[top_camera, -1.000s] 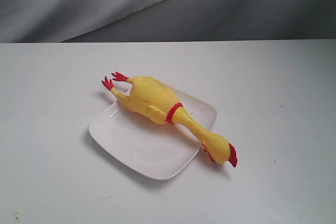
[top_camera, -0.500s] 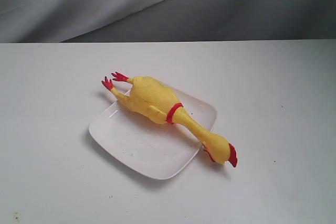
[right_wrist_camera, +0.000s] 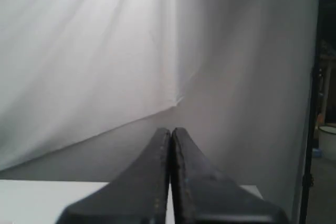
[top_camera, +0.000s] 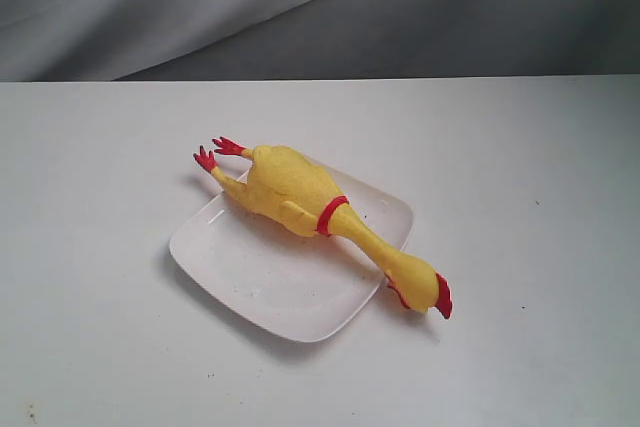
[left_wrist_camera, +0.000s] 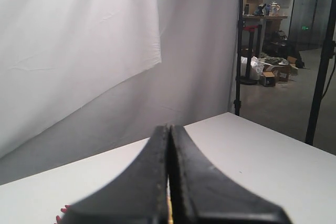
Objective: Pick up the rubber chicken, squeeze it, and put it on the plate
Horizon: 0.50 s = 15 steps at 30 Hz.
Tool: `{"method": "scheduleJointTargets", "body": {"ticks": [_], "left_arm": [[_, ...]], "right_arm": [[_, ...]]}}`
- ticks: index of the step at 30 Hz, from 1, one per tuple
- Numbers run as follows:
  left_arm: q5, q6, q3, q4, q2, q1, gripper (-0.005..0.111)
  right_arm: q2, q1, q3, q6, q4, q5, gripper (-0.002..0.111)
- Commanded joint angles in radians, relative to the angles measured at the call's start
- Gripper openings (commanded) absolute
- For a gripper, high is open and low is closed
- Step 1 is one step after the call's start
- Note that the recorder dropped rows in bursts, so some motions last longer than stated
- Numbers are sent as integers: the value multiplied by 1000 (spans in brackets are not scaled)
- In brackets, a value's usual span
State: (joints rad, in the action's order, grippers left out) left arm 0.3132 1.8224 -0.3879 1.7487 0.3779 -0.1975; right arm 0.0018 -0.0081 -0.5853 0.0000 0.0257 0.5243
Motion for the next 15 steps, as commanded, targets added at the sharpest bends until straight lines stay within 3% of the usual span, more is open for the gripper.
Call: {"method": "scheduleJointTargets", "body": {"ticks": [1,15], "left_arm": [[-3,2,3,-4,-3,0,0],[-3,2,3,-4,-3,0,0]], "right_arm": [[-2,-7,180,0,-15,-133,0],[-2,-7,542,5,-19,-365,0]]}}
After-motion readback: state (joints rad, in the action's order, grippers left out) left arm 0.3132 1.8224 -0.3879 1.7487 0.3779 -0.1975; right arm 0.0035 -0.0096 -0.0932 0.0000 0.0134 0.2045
